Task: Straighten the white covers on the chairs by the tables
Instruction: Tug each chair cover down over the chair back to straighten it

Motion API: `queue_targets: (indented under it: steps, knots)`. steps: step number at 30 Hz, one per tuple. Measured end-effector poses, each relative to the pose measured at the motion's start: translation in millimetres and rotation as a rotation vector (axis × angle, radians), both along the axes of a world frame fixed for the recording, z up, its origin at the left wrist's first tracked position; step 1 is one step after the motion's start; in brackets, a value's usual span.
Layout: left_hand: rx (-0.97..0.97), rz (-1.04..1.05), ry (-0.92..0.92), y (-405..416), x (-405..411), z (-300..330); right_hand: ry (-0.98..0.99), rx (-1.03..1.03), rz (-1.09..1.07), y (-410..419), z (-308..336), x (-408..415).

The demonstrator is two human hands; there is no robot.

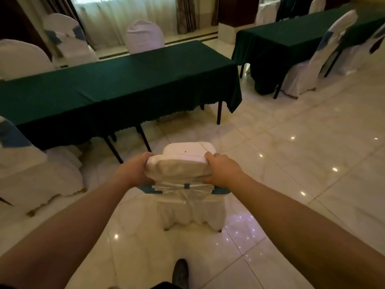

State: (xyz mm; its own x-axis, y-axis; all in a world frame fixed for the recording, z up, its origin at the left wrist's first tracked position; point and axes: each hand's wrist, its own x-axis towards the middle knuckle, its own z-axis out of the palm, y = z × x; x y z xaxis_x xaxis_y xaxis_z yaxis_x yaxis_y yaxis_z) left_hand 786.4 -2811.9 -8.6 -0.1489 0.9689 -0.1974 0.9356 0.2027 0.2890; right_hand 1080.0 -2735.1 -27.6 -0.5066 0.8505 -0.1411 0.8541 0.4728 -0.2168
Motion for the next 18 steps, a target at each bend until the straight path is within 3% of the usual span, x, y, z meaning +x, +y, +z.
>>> queue_targets:
  steps: [7,18]
  knots:
    - [0.043,-0.006,0.132,18.3,-11.6,-12.8,-0.026,0.072,-0.036,6.2,-8.5,-5.4]
    - [0.122,-0.319,0.335,57.2,-0.6,10.3,-0.01,0.146,-0.006,58.7,-3.9,34.3]
